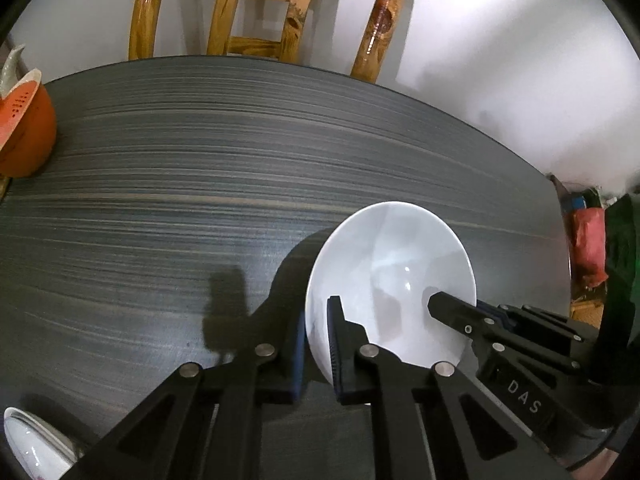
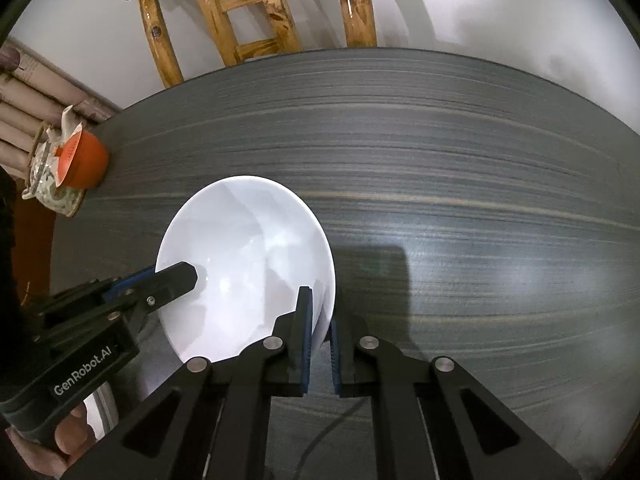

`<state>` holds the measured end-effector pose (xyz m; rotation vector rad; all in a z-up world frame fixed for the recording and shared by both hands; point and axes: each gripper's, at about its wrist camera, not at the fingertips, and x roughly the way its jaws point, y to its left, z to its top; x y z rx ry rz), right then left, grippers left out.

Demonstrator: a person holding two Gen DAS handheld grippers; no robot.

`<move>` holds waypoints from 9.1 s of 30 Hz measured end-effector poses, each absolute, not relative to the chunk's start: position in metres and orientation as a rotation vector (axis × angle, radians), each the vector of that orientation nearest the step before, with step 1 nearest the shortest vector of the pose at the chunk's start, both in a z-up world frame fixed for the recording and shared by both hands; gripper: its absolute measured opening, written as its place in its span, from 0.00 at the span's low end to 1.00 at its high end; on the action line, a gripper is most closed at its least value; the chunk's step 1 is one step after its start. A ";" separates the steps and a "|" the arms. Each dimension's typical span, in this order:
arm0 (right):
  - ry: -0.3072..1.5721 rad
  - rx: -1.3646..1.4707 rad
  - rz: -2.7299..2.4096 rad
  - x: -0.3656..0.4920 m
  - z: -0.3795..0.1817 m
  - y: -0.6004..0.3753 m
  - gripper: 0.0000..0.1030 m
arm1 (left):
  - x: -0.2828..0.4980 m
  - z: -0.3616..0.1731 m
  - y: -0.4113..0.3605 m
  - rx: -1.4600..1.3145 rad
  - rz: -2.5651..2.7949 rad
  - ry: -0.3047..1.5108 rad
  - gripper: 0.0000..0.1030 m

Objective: Organize plates and bowls

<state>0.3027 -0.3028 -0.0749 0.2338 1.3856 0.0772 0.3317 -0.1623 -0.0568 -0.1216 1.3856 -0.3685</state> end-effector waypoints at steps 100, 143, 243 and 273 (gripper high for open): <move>1.419 0.162 0.136 0.099 -0.041 -0.213 0.10 | 0.137 -0.041 -0.089 -0.008 -0.341 1.360 0.10; 1.416 0.194 0.109 0.102 -0.047 -0.226 0.19 | 0.146 -0.057 -0.067 -0.081 -0.340 1.368 0.14; 1.370 0.113 0.245 0.126 -0.017 -0.128 0.12 | 0.146 -0.015 0.014 -0.158 -0.227 1.300 0.11; 1.428 0.043 0.337 0.150 -0.032 -0.021 0.12 | 0.140 -0.033 0.119 -0.221 -0.122 1.323 0.11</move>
